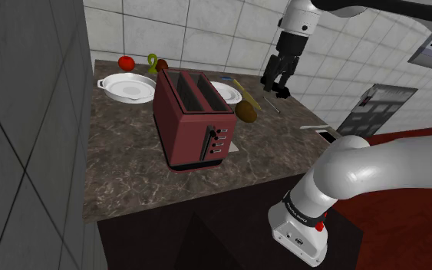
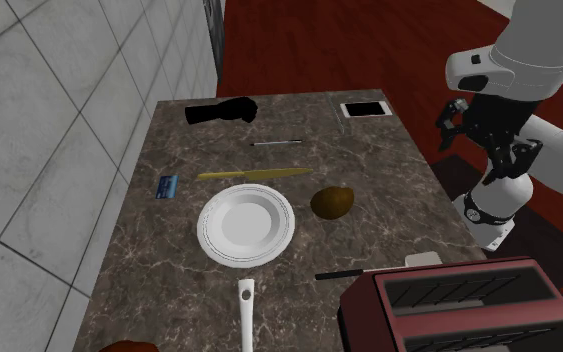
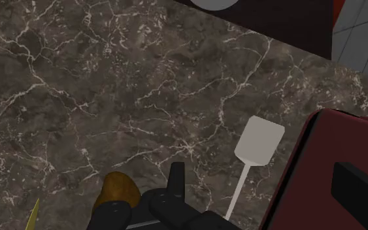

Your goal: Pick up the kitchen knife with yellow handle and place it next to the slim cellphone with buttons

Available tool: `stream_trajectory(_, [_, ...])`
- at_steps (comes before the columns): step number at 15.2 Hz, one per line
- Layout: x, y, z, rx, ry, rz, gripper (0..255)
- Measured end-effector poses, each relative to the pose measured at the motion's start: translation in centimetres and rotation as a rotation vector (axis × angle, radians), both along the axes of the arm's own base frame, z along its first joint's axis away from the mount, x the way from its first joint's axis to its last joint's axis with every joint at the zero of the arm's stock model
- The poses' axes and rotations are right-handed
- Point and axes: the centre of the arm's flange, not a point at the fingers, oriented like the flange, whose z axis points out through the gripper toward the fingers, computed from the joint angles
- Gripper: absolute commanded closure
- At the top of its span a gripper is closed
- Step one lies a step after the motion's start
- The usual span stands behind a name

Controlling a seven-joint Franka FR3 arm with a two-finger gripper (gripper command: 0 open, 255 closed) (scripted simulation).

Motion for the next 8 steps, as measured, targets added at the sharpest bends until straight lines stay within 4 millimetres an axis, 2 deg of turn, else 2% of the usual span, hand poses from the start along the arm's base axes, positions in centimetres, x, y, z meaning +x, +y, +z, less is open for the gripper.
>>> stream_trajectory(3, [1.1, -1.0, -0.8, -0.002, 0.001, -0.012, 0])
stream_trajectory(8, [5.2, -4.8, -3.2, -0.009, 0.002, -0.059, 0])
